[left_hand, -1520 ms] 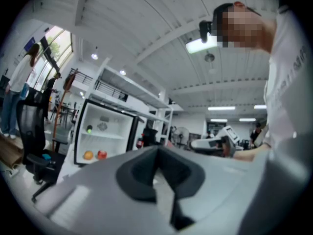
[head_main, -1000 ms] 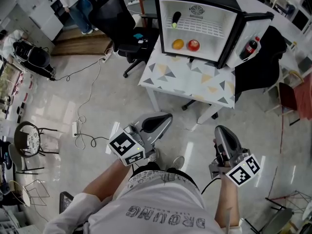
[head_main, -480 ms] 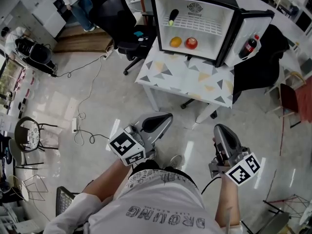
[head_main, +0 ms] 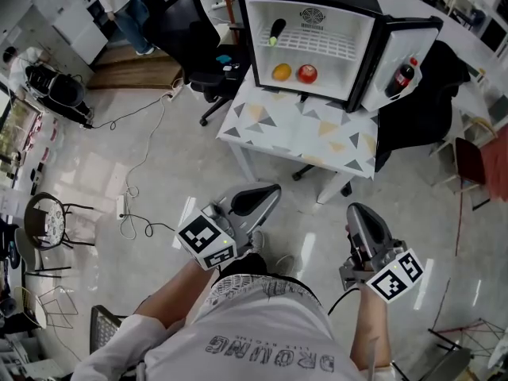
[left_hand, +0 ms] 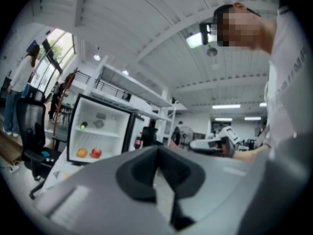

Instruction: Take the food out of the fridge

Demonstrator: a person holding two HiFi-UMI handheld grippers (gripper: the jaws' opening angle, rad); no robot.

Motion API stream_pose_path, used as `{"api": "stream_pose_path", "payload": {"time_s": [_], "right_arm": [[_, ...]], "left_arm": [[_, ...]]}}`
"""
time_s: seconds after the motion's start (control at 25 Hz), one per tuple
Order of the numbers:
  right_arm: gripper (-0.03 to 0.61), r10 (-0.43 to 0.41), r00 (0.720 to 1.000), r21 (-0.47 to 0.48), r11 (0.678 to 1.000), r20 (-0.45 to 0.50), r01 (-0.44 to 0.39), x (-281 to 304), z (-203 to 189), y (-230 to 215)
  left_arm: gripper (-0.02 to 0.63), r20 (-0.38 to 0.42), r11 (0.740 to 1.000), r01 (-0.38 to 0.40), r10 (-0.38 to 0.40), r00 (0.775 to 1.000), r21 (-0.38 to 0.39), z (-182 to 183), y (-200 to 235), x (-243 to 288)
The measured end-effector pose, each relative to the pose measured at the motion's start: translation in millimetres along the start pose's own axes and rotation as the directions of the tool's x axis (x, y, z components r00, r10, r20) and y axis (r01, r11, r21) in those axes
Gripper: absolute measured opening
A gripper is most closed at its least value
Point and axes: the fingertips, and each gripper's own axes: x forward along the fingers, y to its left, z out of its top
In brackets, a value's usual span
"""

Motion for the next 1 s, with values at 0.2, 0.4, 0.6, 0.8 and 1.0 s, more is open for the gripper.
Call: {"api": "stream_pose_path", "payload": {"time_s": [0.2, 0.4, 0.6, 0.8, 1.0], "right_arm": [[-0.011, -0.002, 1.0, 0.006, 1.0, -0.007, 0.002, 1, 0, -8], [-0.011, -0.002, 1.0, 0.006, 1.0, -0.013, 0.002, 8, 0, -15], [-0.011, -0.002, 1.0, 0.002, 1.0, -0.012, 0.002, 15, 5, -23], [-0.011, -0.008, 1.0, 0.009, 1.0, -0.018, 0.008, 29, 6, -35], [-0.011, -0.008, 1.0, 0.017, 1.0, -0.028, 0.009, 47, 6, -46]], "left_arm": [[0.006, -0.001, 1.0, -0.008, 0.008, 1.0, -0.002, -2, 3, 6], [0.006, 0.001, 1.0, -0.016, 0.016, 1.0, -0.003, -2, 10, 9], [0.006, 0.005, 1.0, -0.018, 0.018, 1.0, -0.003, -2, 18, 16], [0.006, 0.0, 1.0, -0.019, 0.019, 1.0, -0.009, -2, 34, 25], [0.006, -0.009, 1.0, -0.019, 0.019, 1.0, -0.02, -4, 54, 34]]}}
